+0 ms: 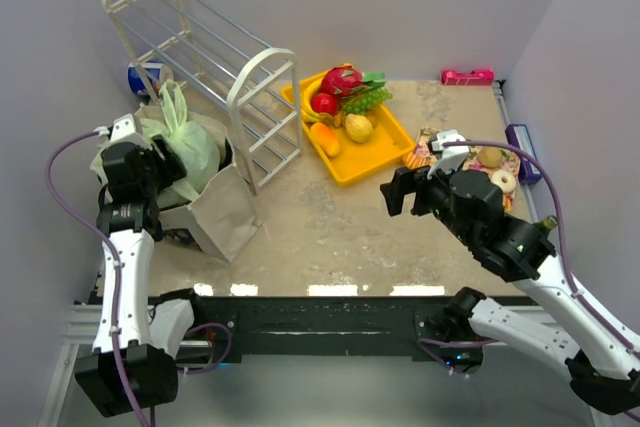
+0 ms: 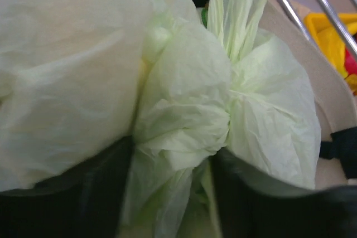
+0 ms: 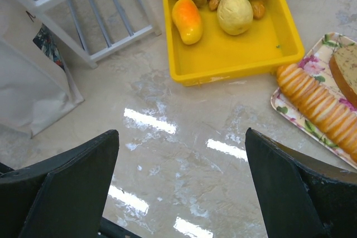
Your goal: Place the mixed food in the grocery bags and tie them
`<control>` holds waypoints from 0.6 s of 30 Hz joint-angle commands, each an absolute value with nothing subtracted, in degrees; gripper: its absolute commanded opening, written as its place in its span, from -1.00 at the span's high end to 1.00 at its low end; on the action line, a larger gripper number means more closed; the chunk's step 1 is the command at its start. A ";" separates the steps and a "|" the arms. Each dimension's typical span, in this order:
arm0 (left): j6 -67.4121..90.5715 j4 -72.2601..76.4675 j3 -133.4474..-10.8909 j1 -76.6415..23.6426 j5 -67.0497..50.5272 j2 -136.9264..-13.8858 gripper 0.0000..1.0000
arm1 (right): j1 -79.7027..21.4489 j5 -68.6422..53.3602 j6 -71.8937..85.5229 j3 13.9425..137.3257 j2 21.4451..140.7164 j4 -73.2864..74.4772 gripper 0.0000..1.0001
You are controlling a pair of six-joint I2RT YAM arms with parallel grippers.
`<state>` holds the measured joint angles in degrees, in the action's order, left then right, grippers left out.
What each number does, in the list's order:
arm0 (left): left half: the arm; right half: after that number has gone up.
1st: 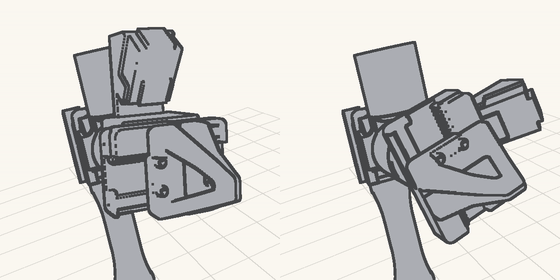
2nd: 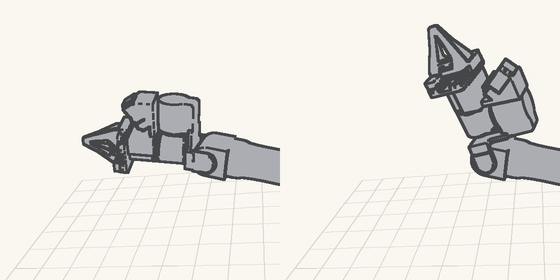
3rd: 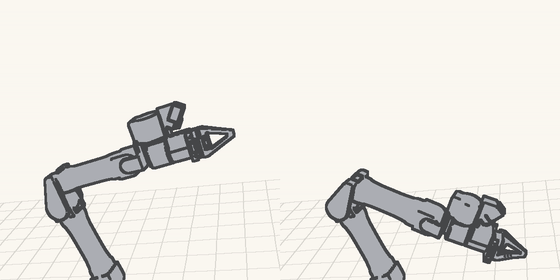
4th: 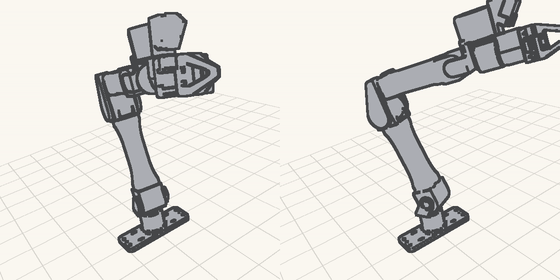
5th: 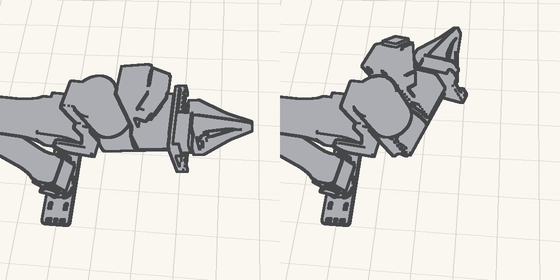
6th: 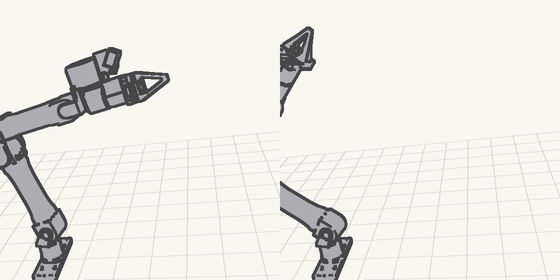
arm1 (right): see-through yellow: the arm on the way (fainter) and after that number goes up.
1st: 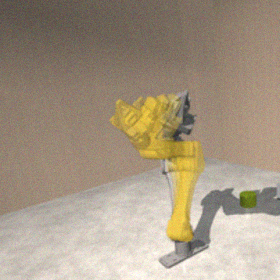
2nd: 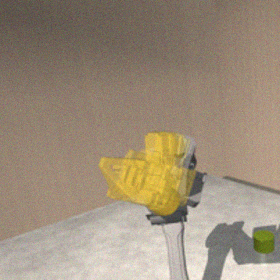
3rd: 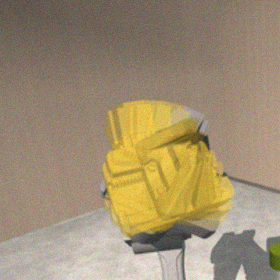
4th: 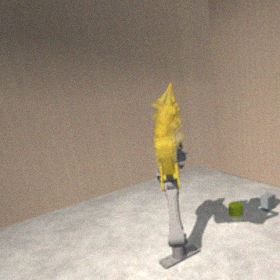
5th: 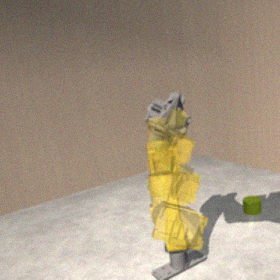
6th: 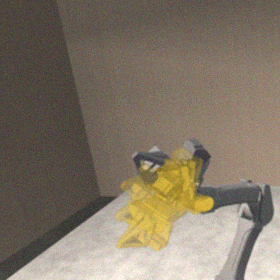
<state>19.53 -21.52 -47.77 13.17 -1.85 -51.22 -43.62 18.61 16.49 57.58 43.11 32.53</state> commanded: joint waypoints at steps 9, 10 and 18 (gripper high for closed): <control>10.03 -30.67 -67.84 8.45 -1.23 -52.73 -1.00 | -40.27 23.74 14.94 65.91 49.39 31.81 -0.98; 9.67 -30.59 -70.11 4.96 -1.14 -52.65 -1.00 | -39.30 23.12 14.85 67.48 49.57 31.99 -0.98; 9.58 -27.86 -73.13 2.55 -13.08 -48.53 -1.00 | -34.72 21.53 15.29 69.00 45.71 29.71 -0.97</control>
<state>10.85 -29.45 -71.02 2.66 -6.37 -50.63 -34.94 21.10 15.77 66.72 48.34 32.16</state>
